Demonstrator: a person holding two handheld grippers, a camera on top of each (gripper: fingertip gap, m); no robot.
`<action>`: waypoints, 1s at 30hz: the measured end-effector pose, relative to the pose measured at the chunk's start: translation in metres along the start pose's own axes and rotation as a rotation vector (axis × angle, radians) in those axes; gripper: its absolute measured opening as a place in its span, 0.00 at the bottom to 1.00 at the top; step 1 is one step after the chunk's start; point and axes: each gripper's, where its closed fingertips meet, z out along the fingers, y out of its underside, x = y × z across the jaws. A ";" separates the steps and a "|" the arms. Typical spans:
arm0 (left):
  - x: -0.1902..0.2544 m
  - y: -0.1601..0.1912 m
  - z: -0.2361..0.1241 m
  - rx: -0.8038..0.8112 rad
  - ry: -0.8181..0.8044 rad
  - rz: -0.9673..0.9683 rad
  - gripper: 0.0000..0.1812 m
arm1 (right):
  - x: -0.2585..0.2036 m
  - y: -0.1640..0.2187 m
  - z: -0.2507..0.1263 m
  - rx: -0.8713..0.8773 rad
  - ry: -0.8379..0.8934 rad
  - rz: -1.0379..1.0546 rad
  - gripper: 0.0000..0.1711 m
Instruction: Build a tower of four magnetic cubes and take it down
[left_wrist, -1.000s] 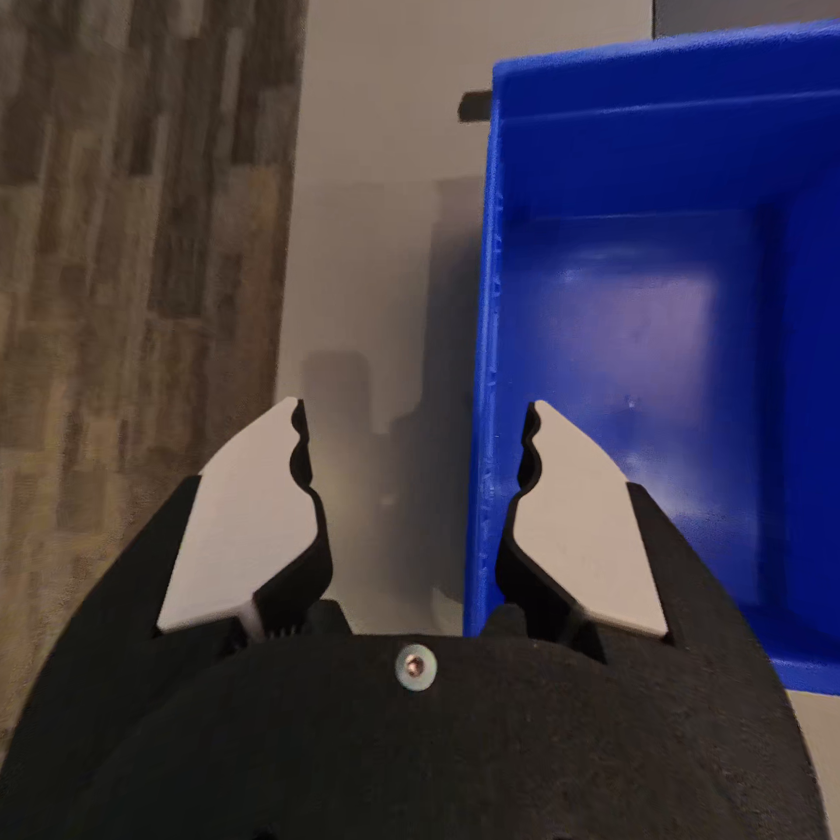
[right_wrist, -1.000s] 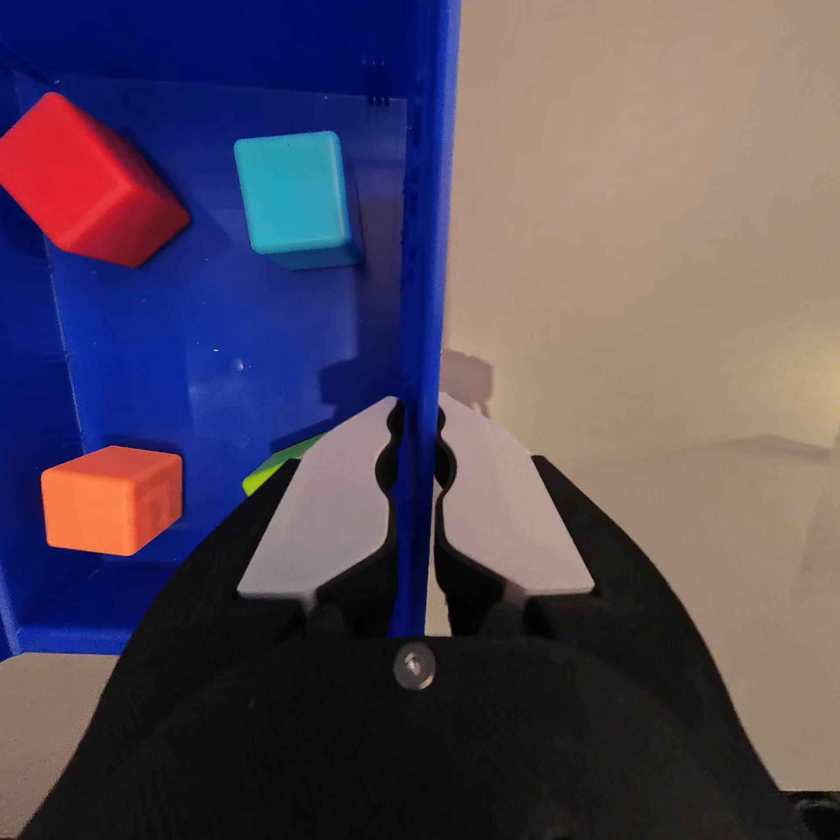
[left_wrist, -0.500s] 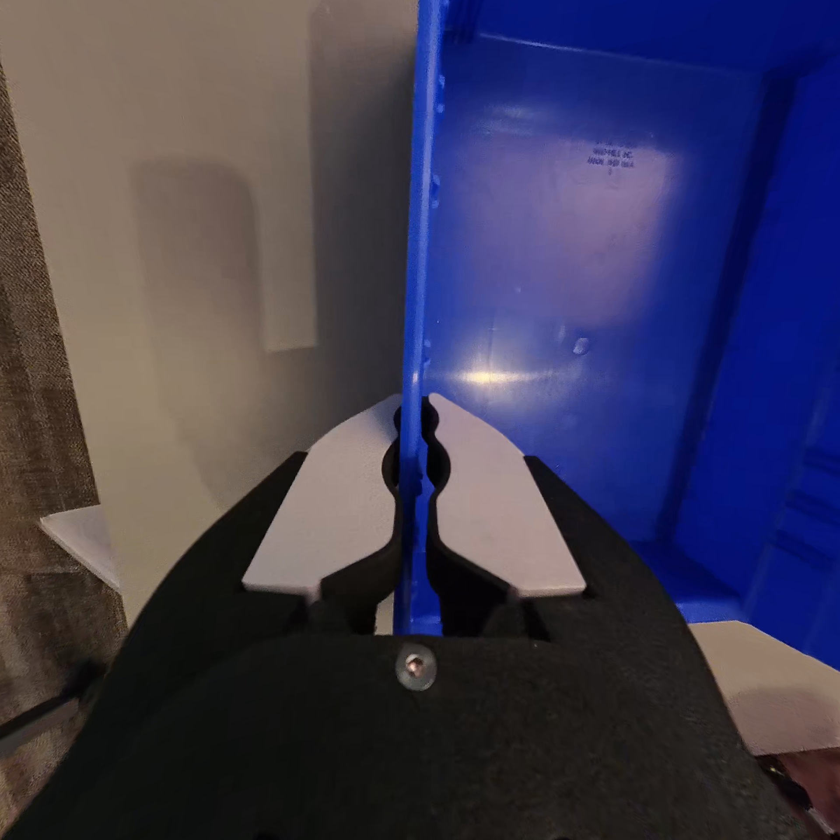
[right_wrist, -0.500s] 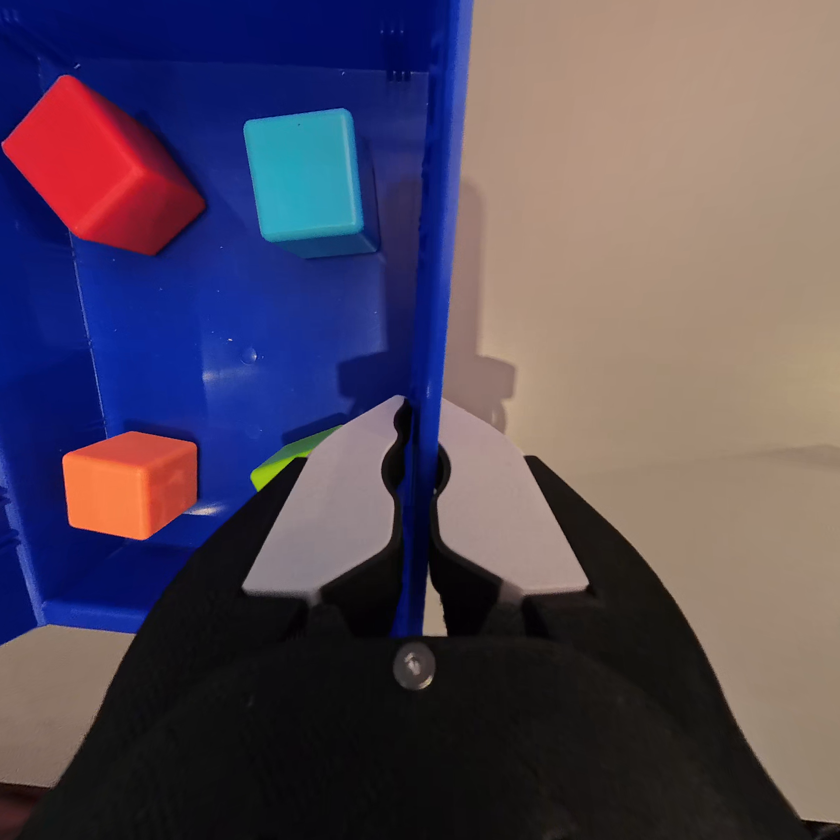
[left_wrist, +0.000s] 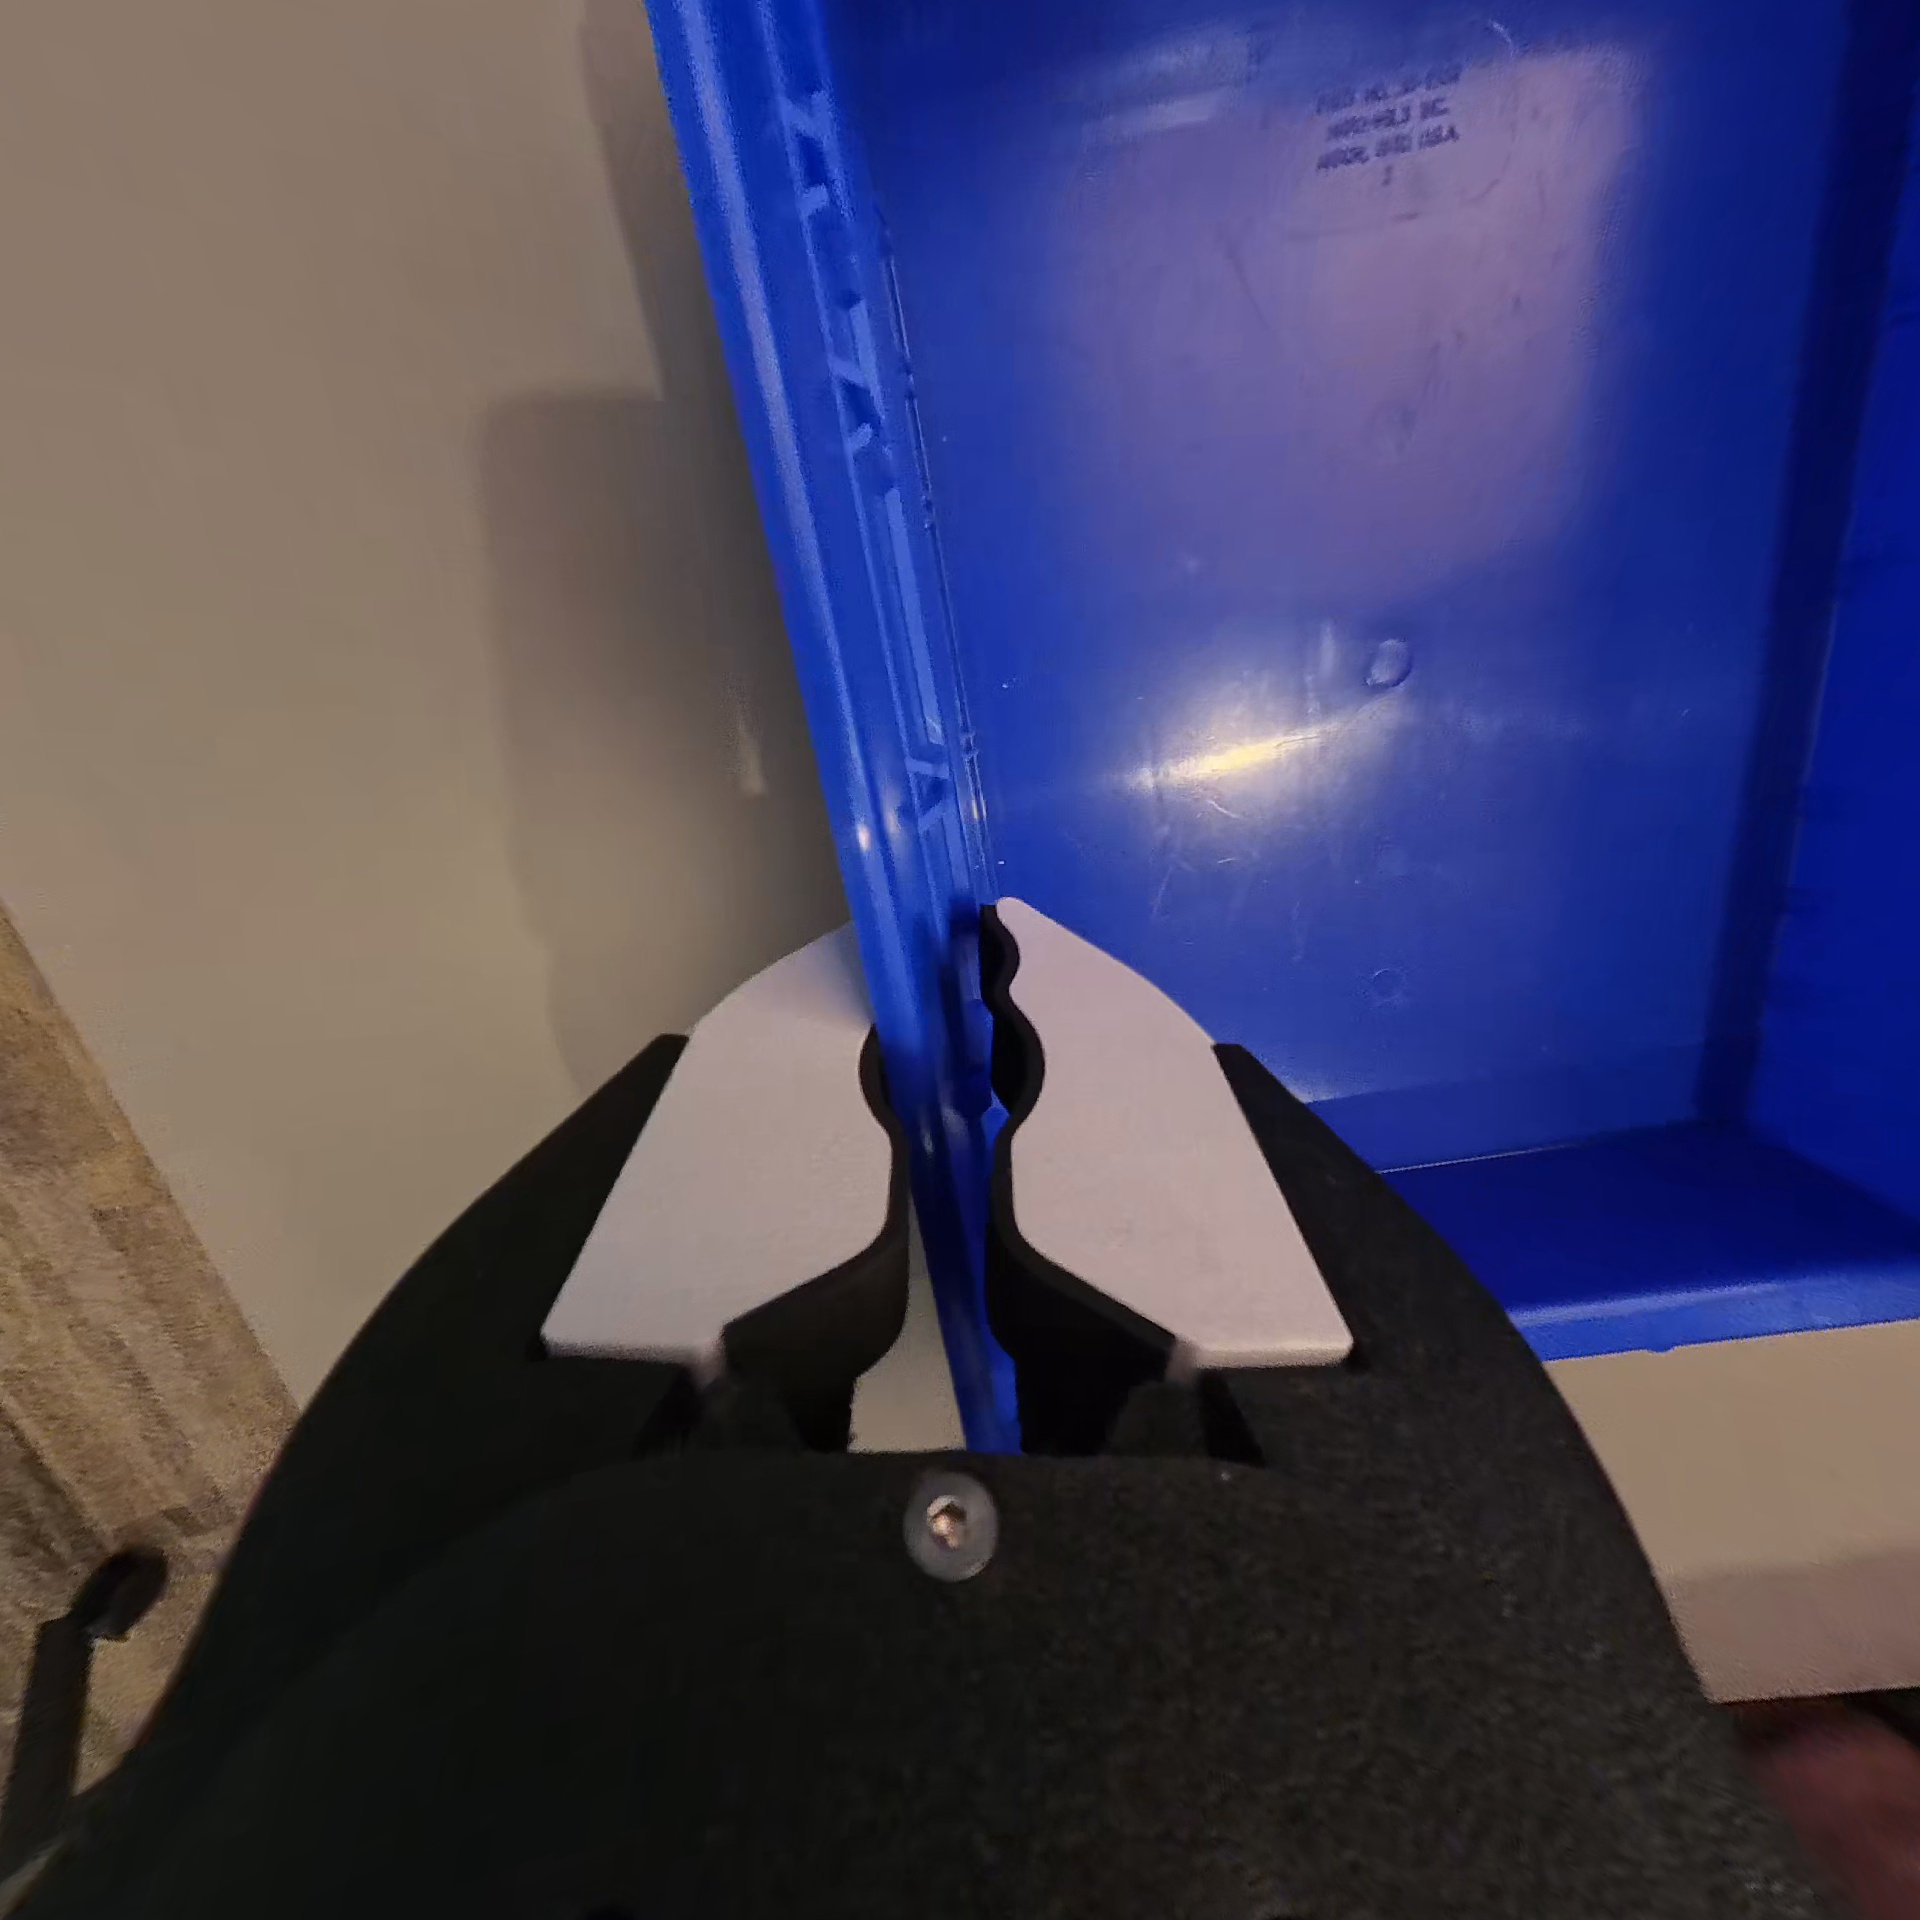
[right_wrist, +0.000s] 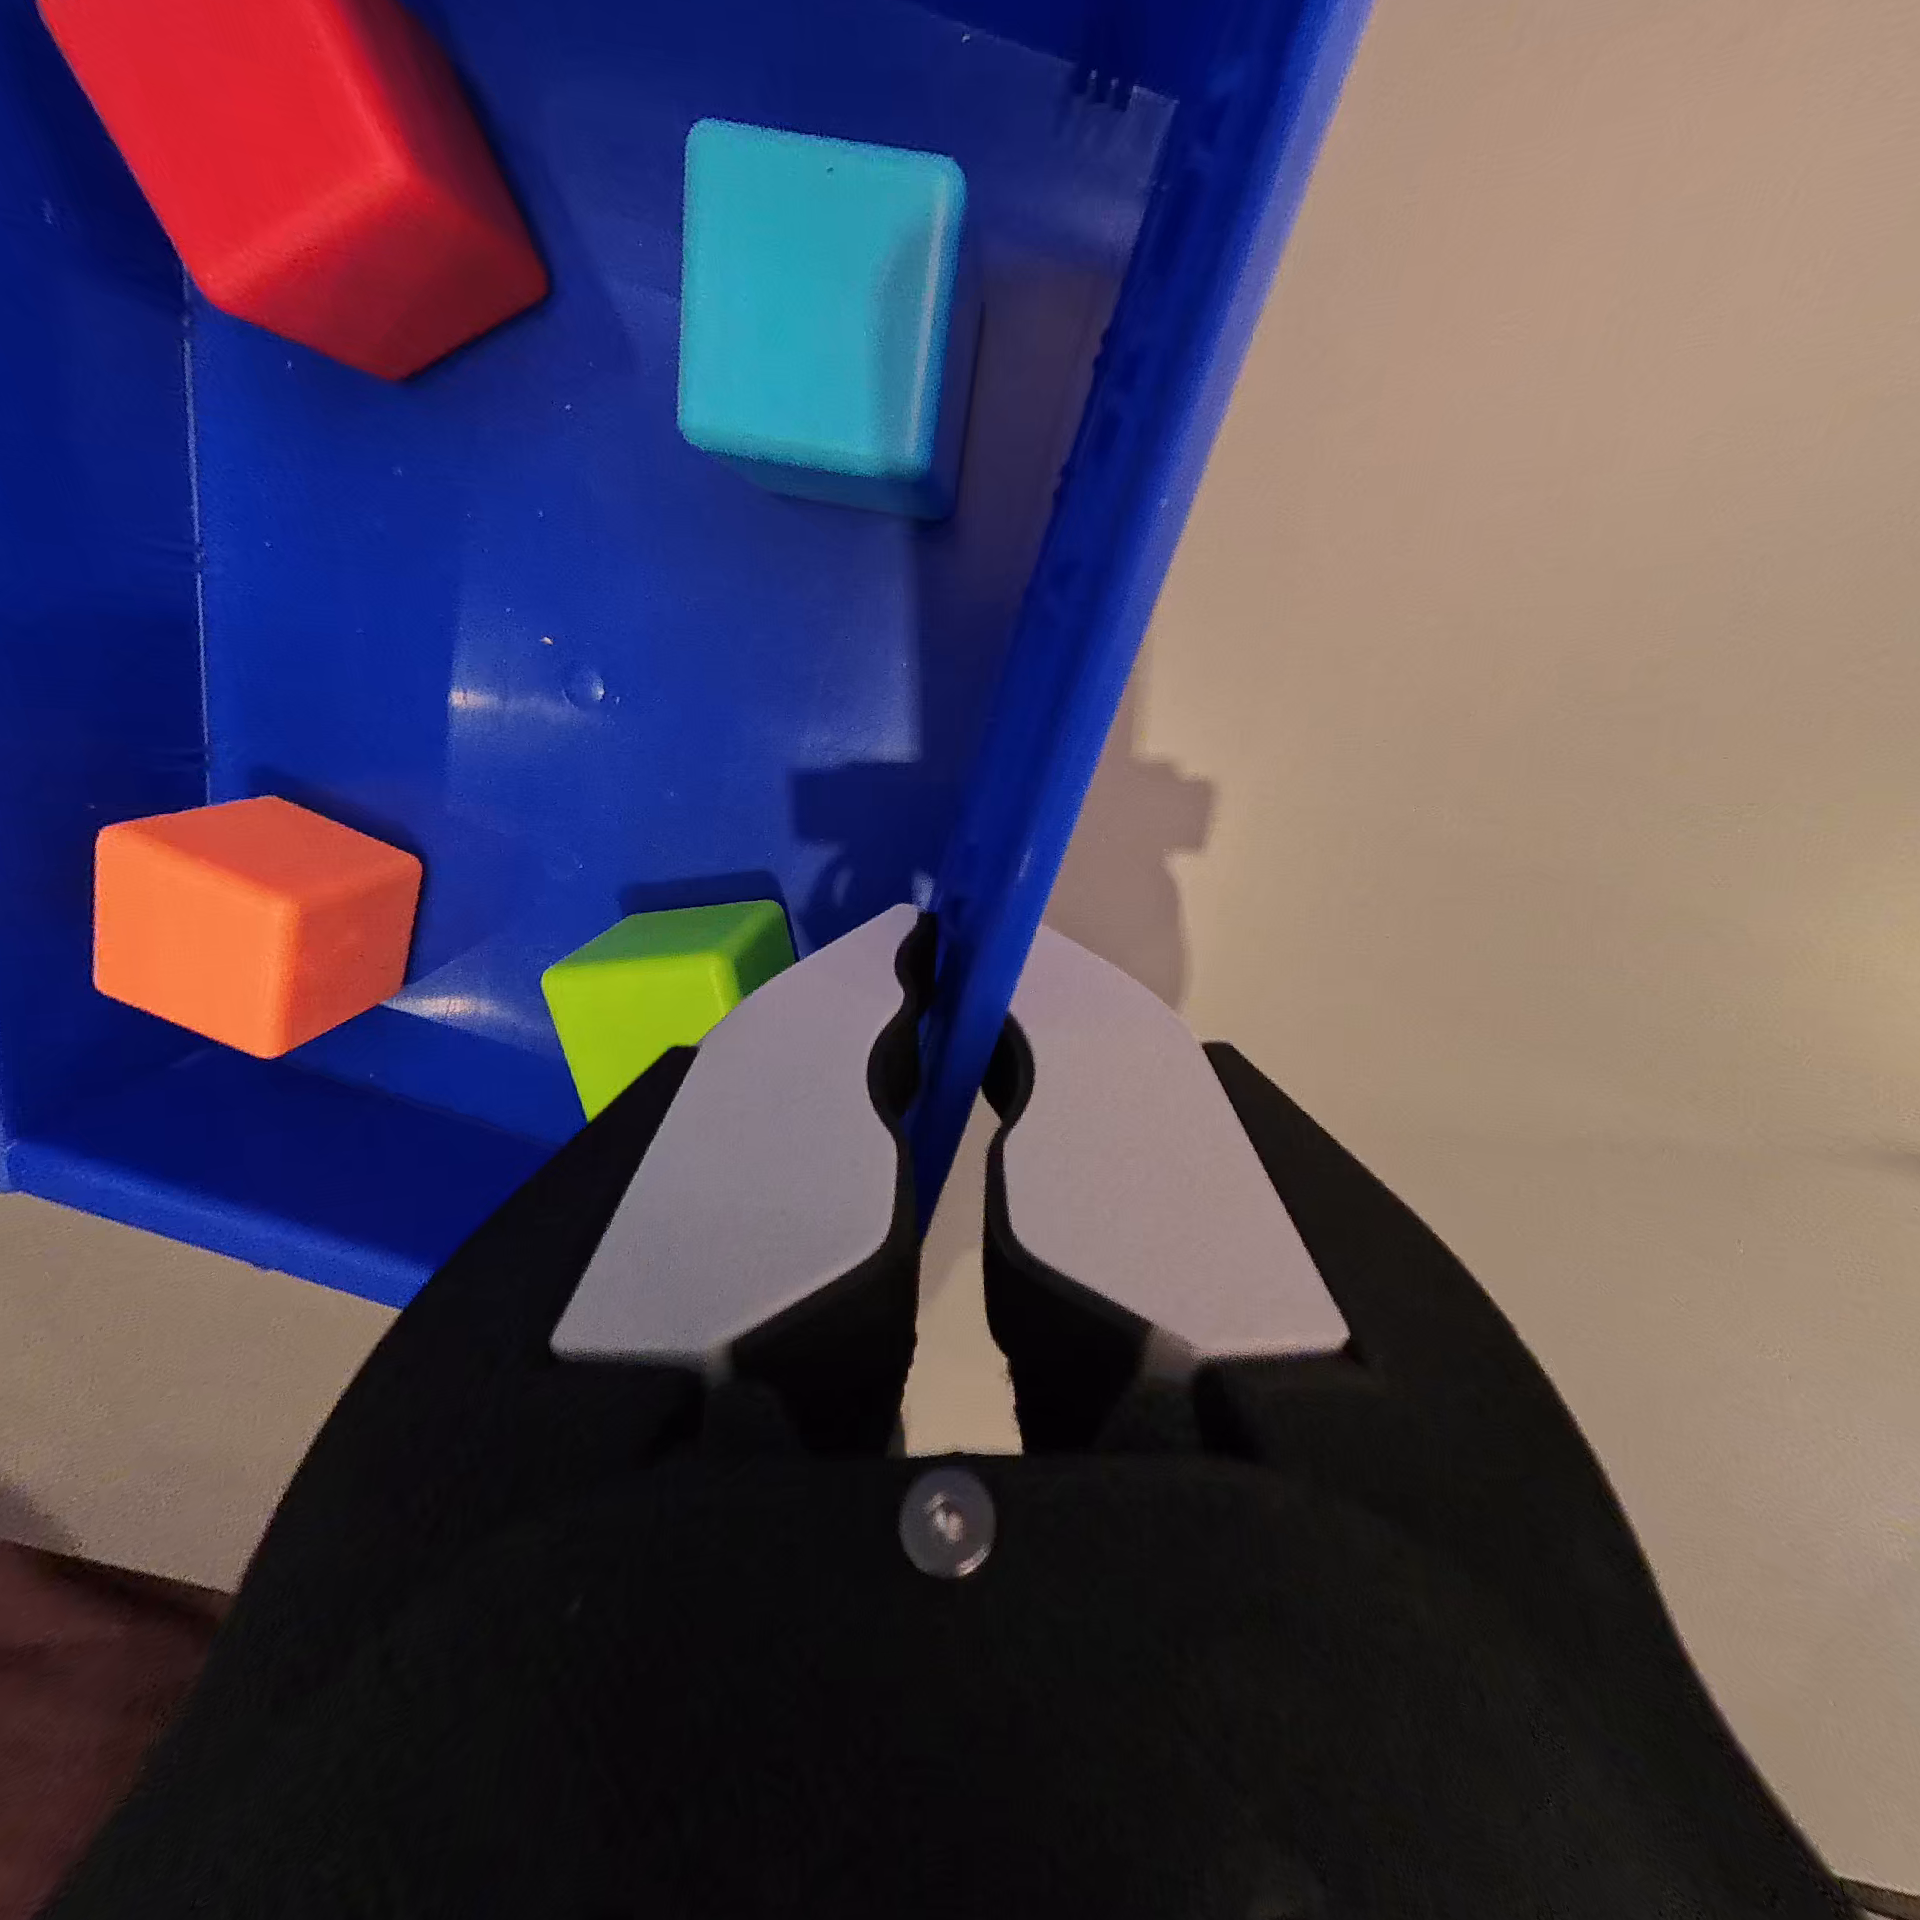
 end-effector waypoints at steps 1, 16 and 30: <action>0.007 -0.002 0.000 -0.001 -0.001 0.018 0.06 | -0.005 -0.001 0.001 -0.003 -0.010 -0.009 0.05; 0.088 -0.011 0.002 -0.036 -0.068 0.254 0.12 | -0.098 -0.011 0.011 -0.089 -0.033 -0.178 0.05; 0.135 -0.012 0.003 -0.025 -0.104 0.353 0.17 | -0.108 -0.031 0.033 -0.043 0.013 -0.128 0.10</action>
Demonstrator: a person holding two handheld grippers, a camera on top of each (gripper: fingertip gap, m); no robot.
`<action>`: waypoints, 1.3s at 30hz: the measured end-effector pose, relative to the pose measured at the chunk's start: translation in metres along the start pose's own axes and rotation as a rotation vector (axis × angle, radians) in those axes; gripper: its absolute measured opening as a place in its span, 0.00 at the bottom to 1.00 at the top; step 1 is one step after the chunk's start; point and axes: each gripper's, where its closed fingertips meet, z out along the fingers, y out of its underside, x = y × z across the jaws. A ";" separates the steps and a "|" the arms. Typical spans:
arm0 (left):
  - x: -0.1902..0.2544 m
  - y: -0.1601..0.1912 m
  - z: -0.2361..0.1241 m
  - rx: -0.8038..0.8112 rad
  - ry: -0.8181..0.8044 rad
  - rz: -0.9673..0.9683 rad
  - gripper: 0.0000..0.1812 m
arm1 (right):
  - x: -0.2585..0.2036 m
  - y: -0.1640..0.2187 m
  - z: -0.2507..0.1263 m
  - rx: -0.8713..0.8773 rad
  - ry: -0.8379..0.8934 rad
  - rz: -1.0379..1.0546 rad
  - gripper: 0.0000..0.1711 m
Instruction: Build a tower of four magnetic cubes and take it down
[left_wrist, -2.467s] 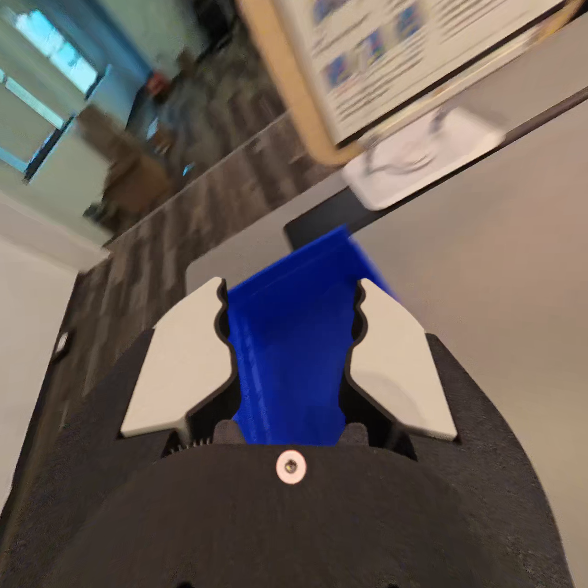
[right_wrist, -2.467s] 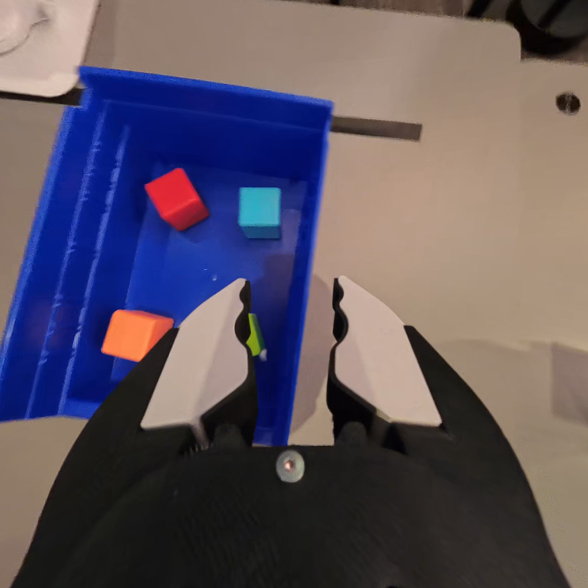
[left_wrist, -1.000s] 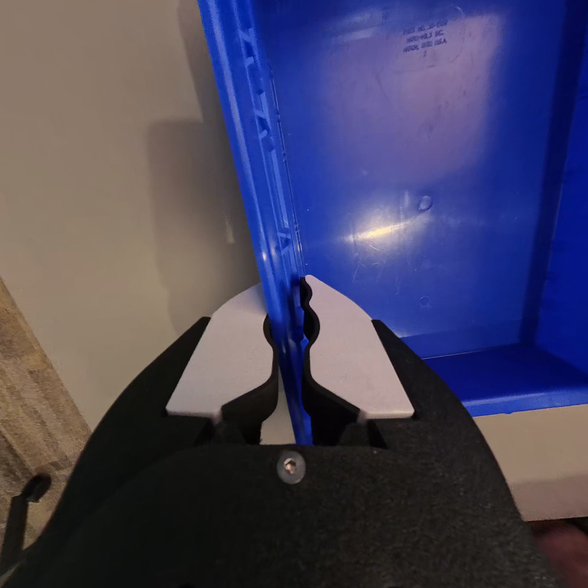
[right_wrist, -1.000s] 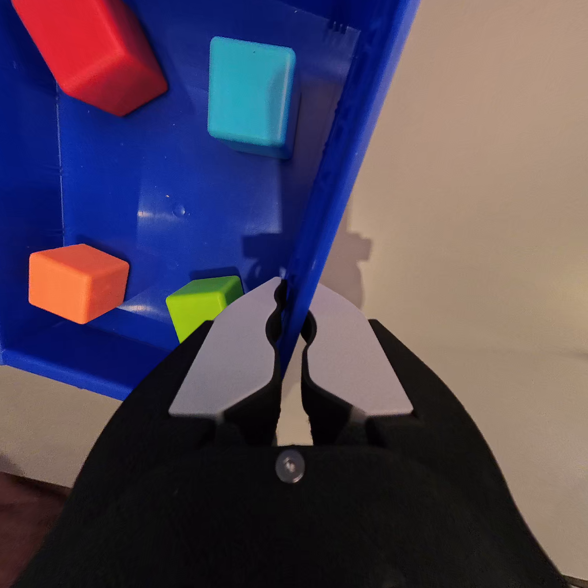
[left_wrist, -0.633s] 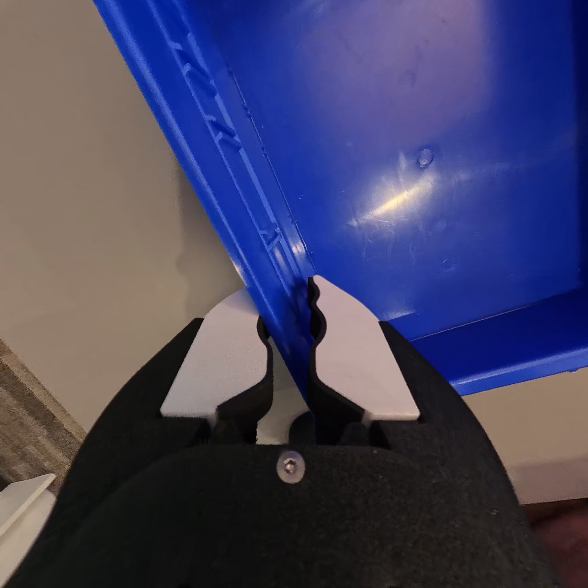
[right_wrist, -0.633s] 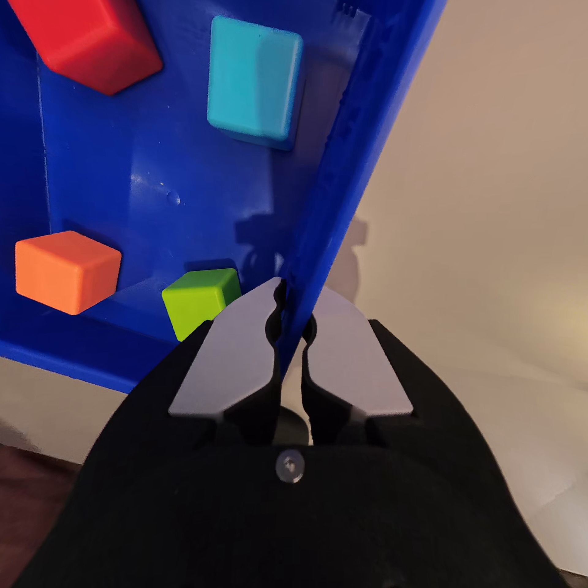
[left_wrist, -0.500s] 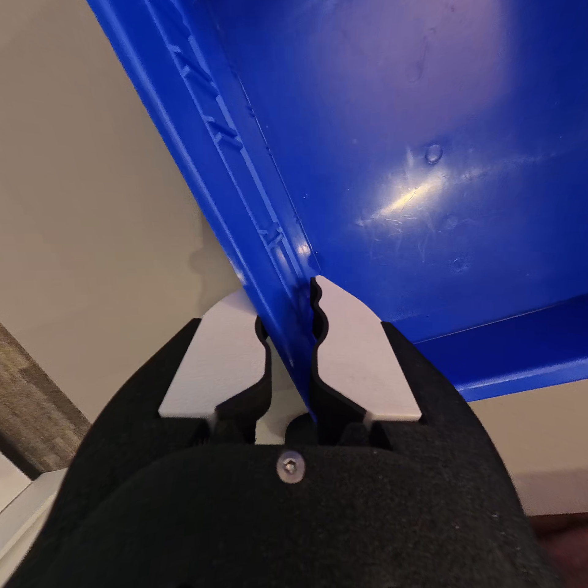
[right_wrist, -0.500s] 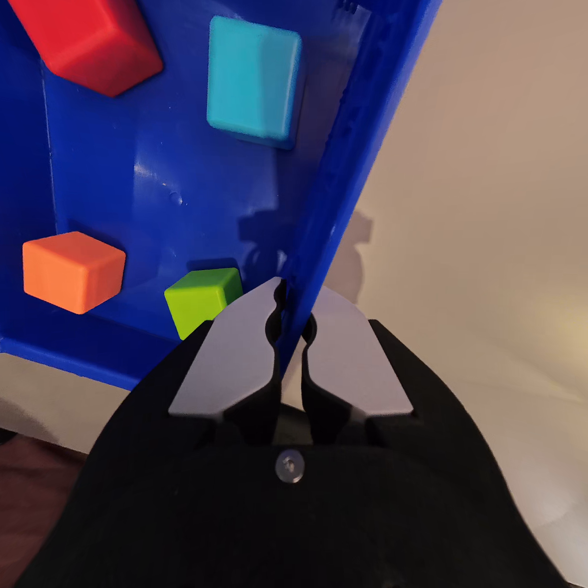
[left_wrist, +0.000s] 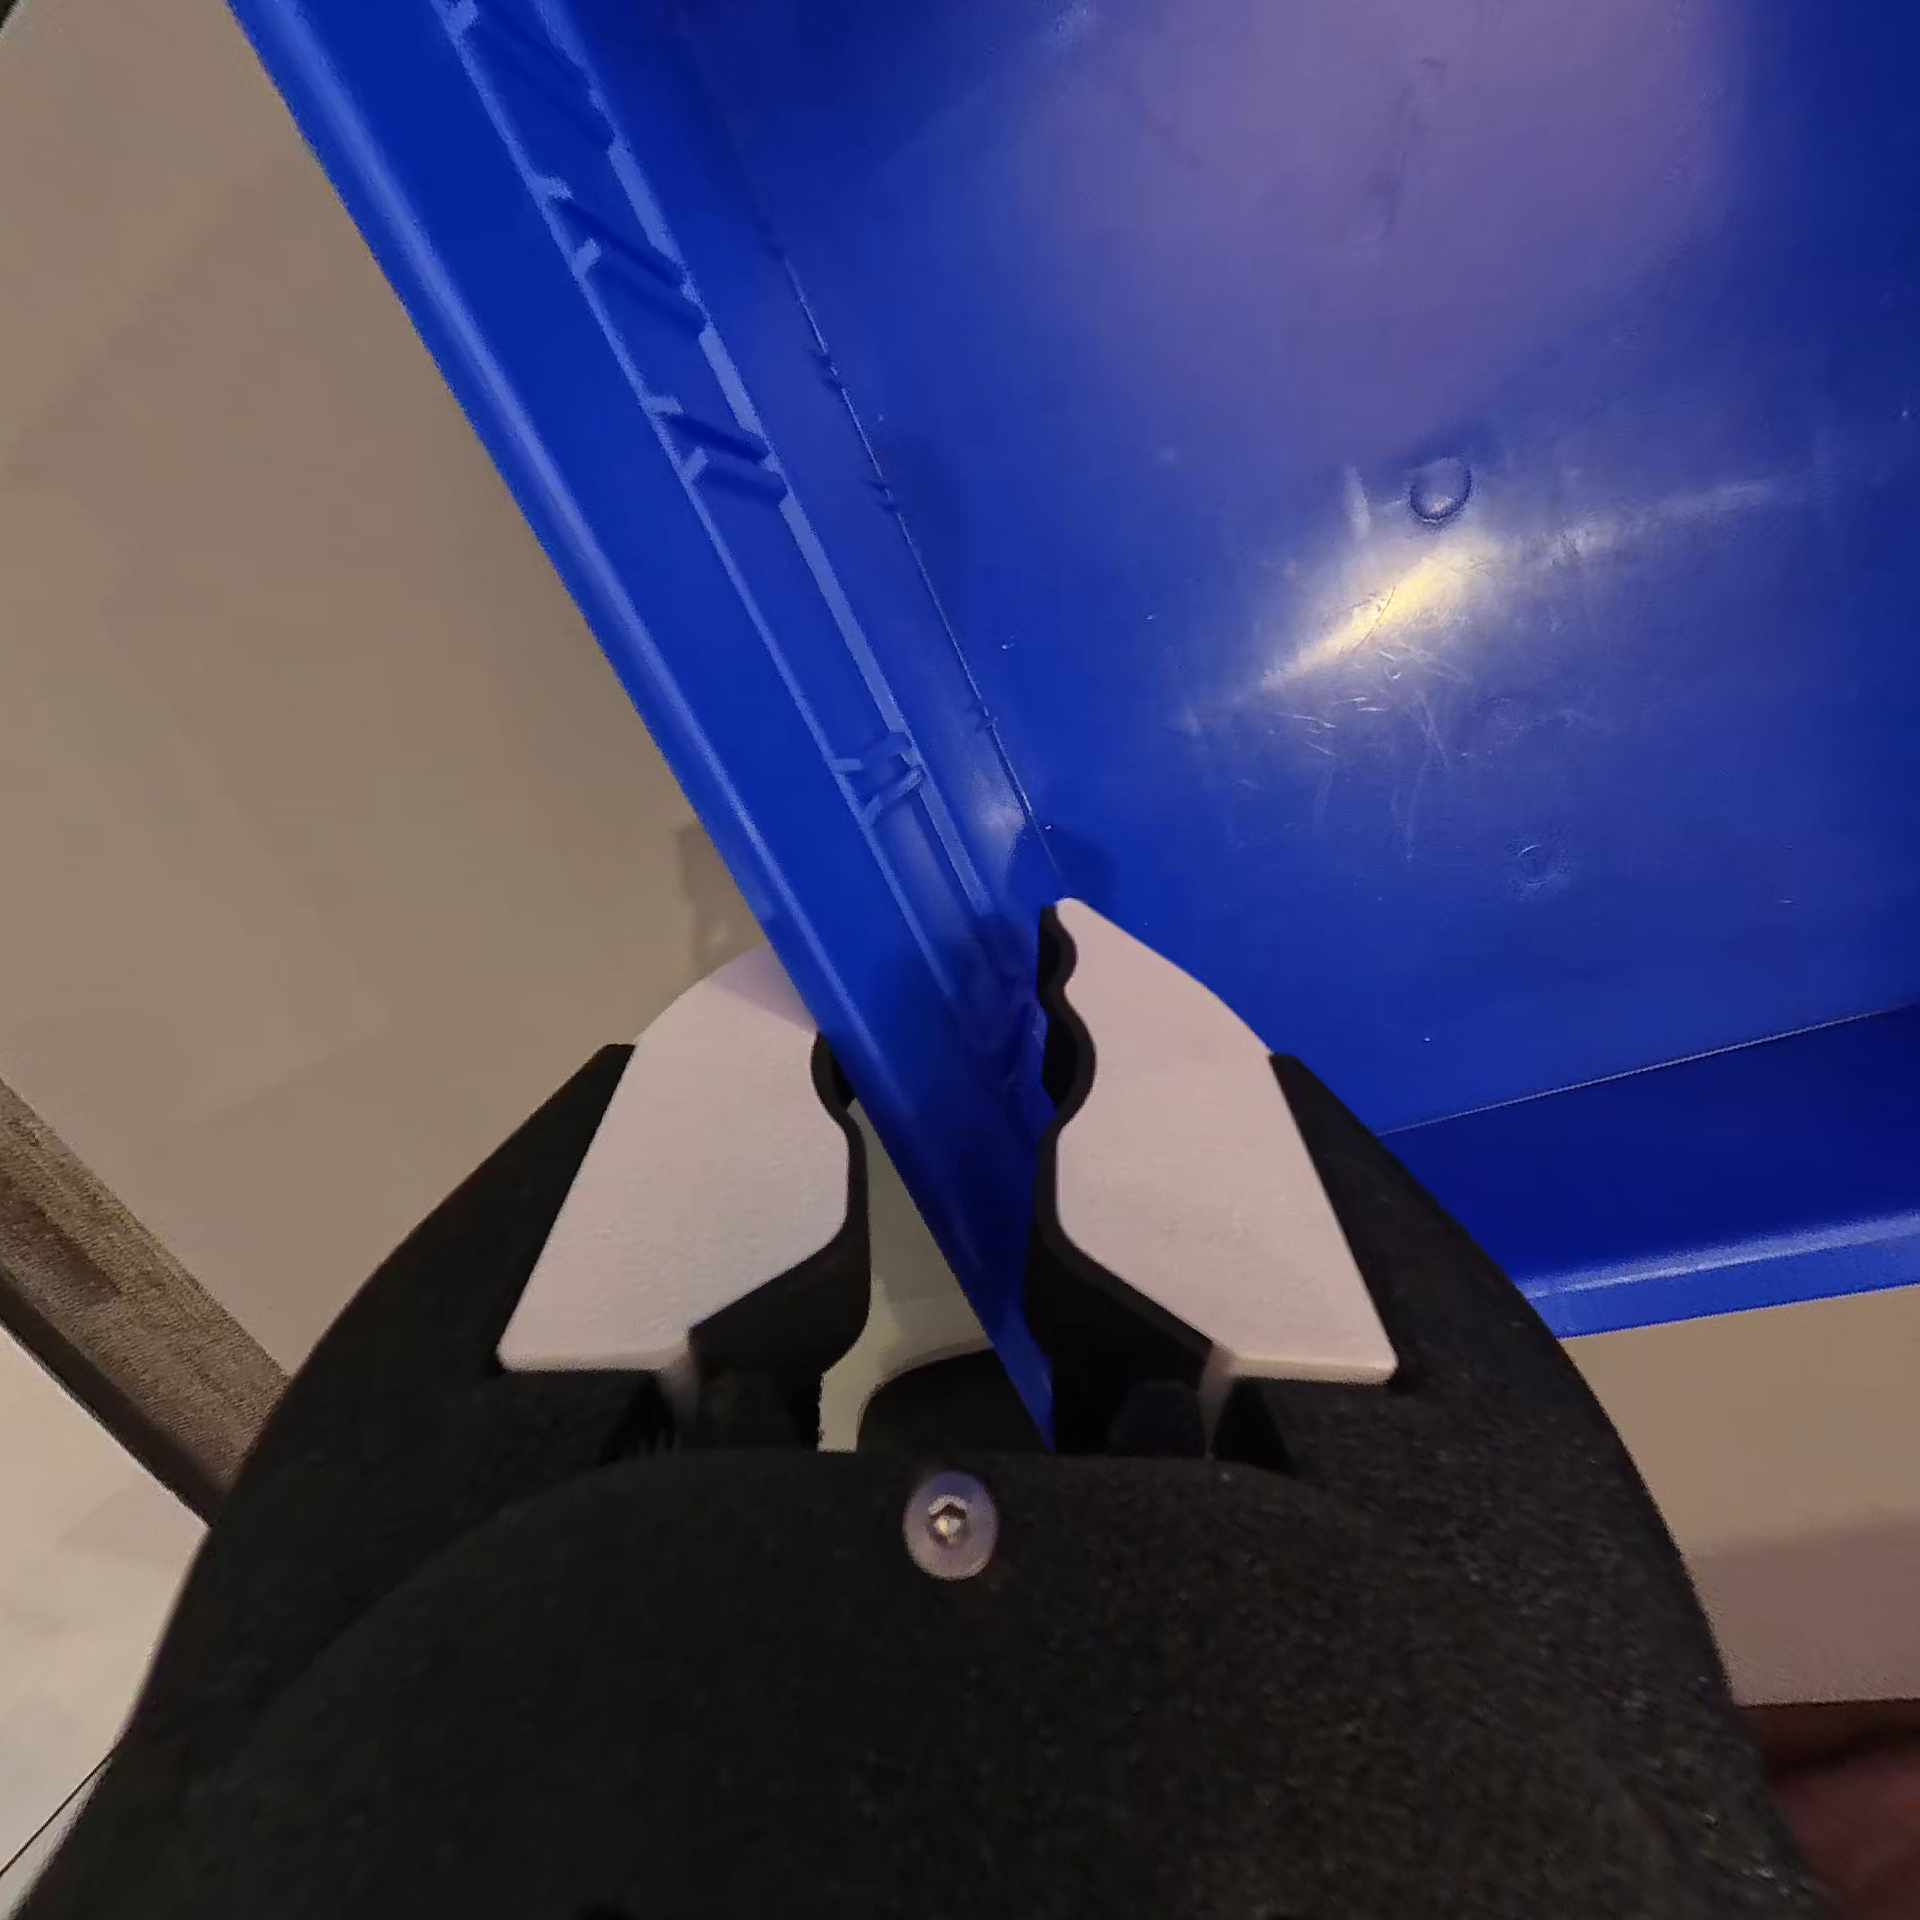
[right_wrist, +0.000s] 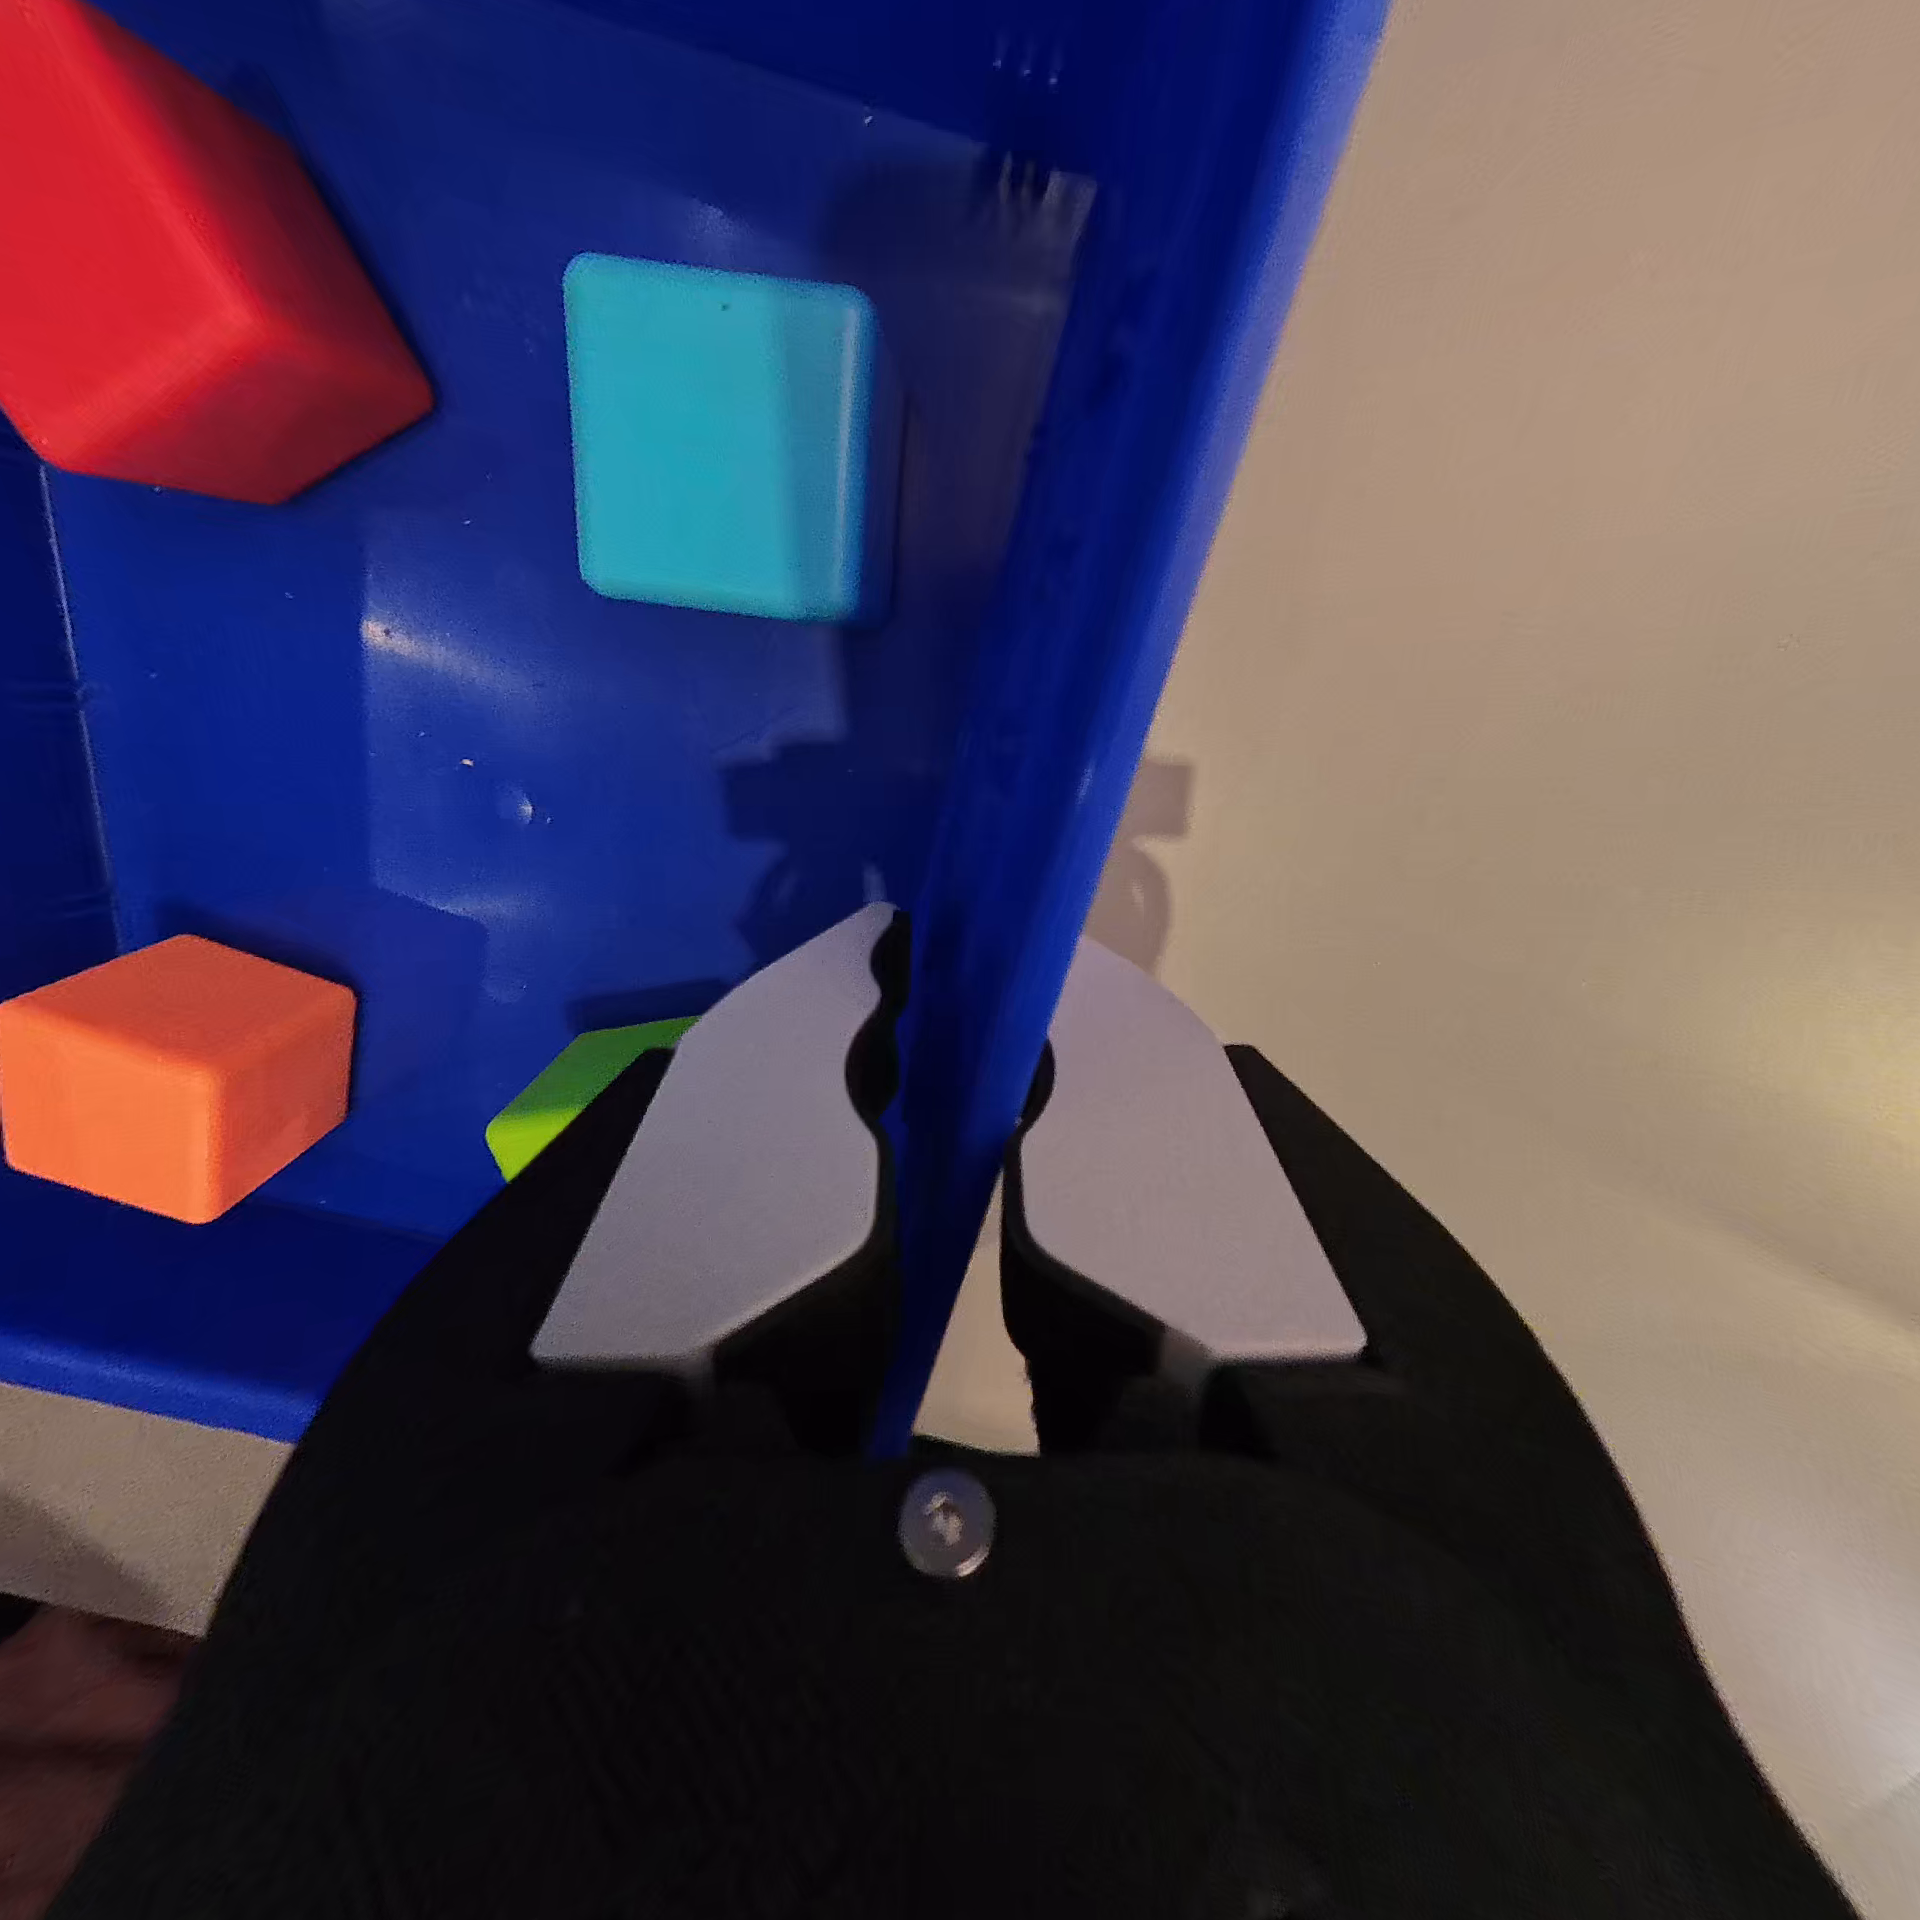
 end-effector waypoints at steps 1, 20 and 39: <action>0.003 0.000 0.000 0.000 0.002 0.001 0.18 | 0.001 0.000 0.001 -0.002 -0.002 0.002 0.10; -0.006 -0.012 -0.057 0.269 0.286 -0.010 0.27 | 0.019 0.007 0.011 -0.165 -0.095 0.106 0.04; -0.128 0.035 -0.210 1.012 0.166 -0.258 0.27 | 0.067 0.030 -0.084 -0.217 -0.095 0.063 0.04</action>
